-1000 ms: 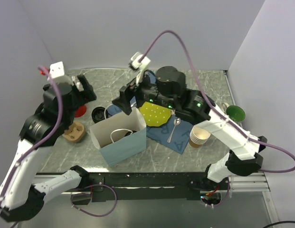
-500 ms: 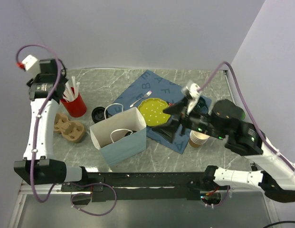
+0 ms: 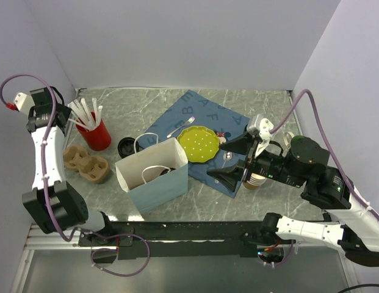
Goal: Pack the takeout coffee
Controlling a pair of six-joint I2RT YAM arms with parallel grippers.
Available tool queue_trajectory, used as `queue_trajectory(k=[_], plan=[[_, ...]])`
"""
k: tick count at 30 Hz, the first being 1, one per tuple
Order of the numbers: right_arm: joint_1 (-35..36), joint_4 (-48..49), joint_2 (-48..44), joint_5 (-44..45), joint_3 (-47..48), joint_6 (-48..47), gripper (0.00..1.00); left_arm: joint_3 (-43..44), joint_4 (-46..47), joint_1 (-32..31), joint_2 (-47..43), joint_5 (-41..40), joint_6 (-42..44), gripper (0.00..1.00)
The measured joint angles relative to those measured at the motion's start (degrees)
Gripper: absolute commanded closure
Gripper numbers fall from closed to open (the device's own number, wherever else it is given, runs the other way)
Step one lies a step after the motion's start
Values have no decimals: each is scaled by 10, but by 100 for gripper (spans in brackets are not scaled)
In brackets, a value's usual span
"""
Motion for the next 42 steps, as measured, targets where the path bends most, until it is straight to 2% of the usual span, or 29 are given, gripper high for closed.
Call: queue_trajectory(k=[6, 12, 18, 24, 26, 30, 31, 37, 42], plan=[[0, -5, 0, 5, -13, -4, 3, 10, 23, 3, 49, 25, -1, 46], [0, -4, 3, 14, -17, -9, 3, 8, 35, 5, 51, 23, -7, 45], [0, -5, 4, 16, -17, -14, 2, 1, 70, 6, 71, 28, -4, 49], [0, -7, 0, 17, -28, -15, 1, 1, 73, 6, 111, 29, -2, 59], [0, -7, -2, 19, -32, -16, 1, 1, 73, 6, 112, 29, -2, 71], [0, -9, -4, 25, -36, -19, 1, 1, 74, 3, 112, 24, 2, 82], [0, -10, -4, 26, -36, -19, 0, 3, 71, 1, 112, 21, 4, 88], [0, -9, -5, 28, -36, -29, 0, 68, 43, -15, 112, -7, 32, 96], [0, -10, -2, 32, -34, -35, 0, 104, 19, -24, 98, -29, 49, 98]])
